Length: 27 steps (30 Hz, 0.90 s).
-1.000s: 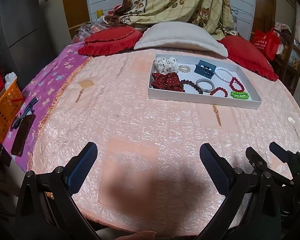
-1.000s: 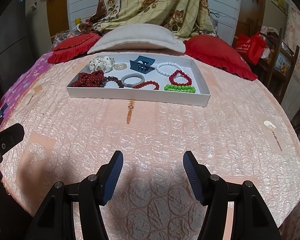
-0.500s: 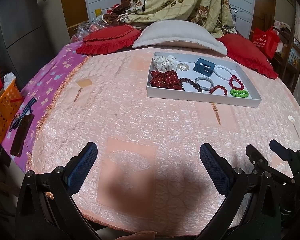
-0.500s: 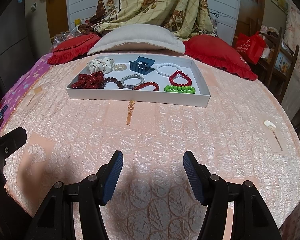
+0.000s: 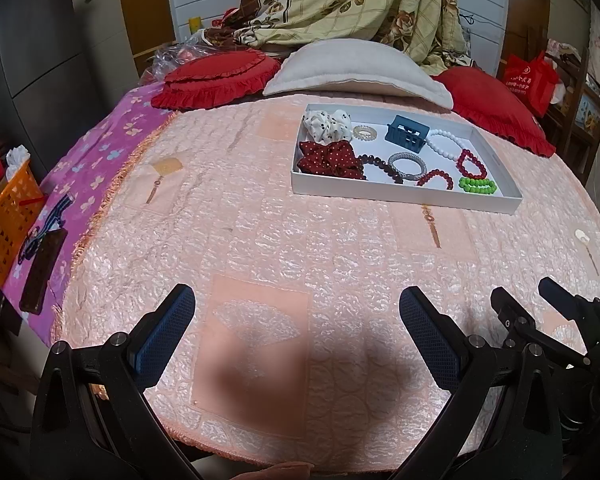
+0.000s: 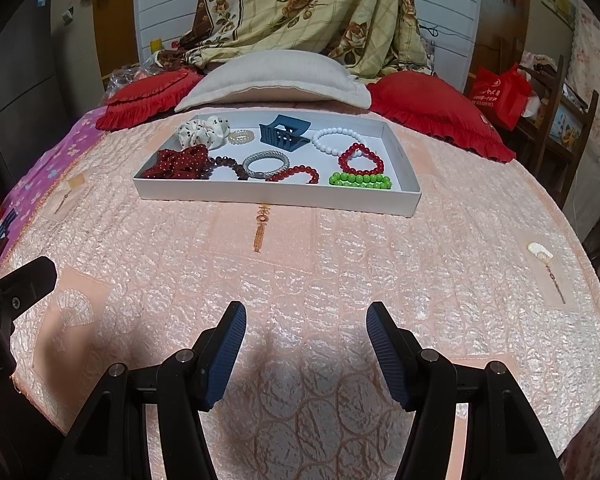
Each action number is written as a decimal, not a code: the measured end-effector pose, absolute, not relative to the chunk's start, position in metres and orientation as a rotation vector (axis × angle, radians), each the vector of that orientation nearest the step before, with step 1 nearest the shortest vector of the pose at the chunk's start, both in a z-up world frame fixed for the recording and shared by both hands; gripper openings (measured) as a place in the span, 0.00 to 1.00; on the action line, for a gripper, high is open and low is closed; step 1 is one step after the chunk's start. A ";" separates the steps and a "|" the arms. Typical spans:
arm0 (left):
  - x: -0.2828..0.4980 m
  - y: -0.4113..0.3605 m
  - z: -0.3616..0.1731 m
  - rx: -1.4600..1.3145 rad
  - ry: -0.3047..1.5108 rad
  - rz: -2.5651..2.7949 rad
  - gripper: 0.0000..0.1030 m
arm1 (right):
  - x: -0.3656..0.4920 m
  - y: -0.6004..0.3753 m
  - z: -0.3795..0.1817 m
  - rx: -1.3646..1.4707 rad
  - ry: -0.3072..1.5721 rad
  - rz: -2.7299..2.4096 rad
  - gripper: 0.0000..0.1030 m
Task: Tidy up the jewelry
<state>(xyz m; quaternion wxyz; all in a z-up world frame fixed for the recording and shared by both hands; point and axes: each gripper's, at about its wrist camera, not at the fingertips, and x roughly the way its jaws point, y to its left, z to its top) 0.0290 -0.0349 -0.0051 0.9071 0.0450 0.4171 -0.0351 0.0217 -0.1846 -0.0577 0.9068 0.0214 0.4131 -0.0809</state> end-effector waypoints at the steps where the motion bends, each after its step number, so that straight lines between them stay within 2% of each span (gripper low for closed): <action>1: 0.029 -0.035 -0.005 0.094 0.861 -0.072 0.99 | 0.022 -0.185 -0.058 0.044 0.853 -0.167 0.59; 27: 0.035 -0.037 -0.013 0.094 0.886 -0.094 0.99 | 0.025 -0.188 -0.066 0.048 0.866 -0.170 0.59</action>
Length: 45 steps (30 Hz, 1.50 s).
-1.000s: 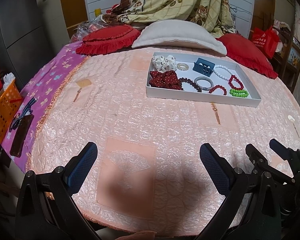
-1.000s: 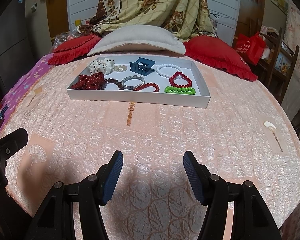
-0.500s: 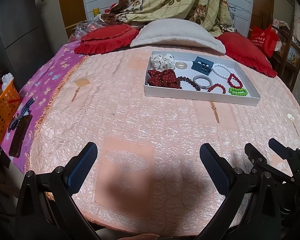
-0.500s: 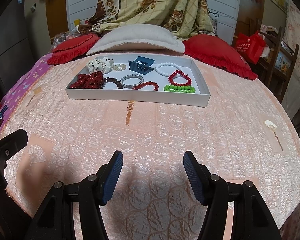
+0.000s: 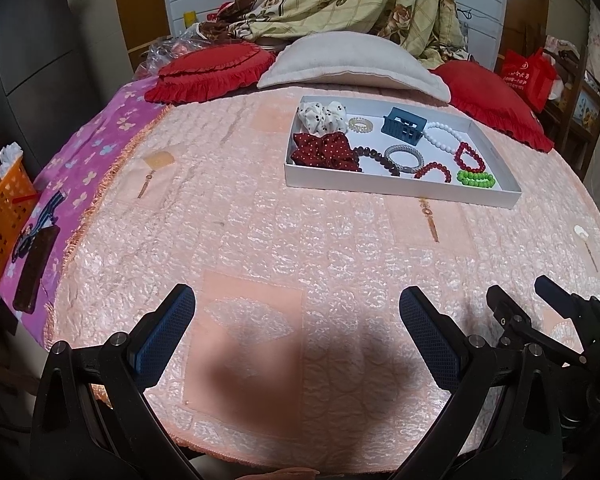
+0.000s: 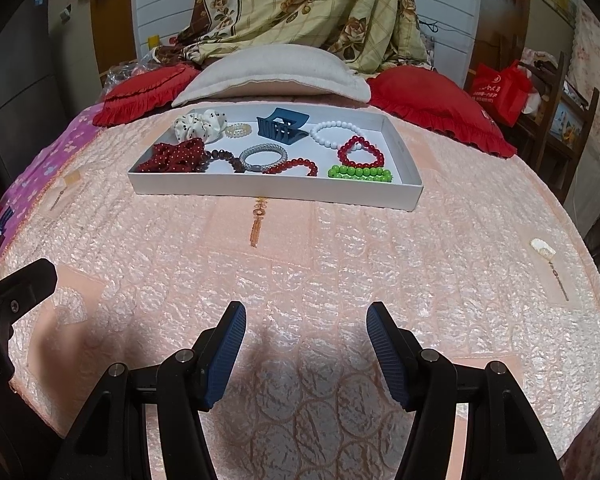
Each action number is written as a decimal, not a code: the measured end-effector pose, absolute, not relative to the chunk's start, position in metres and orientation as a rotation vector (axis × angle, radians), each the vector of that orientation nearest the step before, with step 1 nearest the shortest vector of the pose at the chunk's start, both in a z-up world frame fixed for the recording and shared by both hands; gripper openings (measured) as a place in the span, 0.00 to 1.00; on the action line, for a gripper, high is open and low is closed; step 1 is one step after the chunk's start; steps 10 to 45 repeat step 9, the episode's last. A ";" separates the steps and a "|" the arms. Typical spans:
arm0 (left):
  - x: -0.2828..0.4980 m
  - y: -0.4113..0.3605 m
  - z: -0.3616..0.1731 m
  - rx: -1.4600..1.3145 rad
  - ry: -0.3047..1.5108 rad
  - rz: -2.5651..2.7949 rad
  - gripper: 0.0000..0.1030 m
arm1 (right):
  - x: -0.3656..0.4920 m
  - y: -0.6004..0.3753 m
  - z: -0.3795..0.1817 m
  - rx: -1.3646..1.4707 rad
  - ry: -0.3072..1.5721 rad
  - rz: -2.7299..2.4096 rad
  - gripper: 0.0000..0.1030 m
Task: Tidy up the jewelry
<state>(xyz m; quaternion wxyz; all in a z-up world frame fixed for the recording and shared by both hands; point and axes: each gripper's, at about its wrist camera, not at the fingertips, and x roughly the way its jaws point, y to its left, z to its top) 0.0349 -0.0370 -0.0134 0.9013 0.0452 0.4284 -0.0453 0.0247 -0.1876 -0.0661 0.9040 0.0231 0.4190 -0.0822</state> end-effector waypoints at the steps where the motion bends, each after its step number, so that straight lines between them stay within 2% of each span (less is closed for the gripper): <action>1: 0.035 -0.037 -0.014 0.093 0.889 -0.095 0.99 | 0.025 -0.187 -0.066 0.048 0.866 -0.170 0.59; 45: 0.042 -0.033 -0.016 0.084 0.903 -0.097 0.99 | 0.028 -0.190 -0.067 0.051 0.871 -0.171 0.59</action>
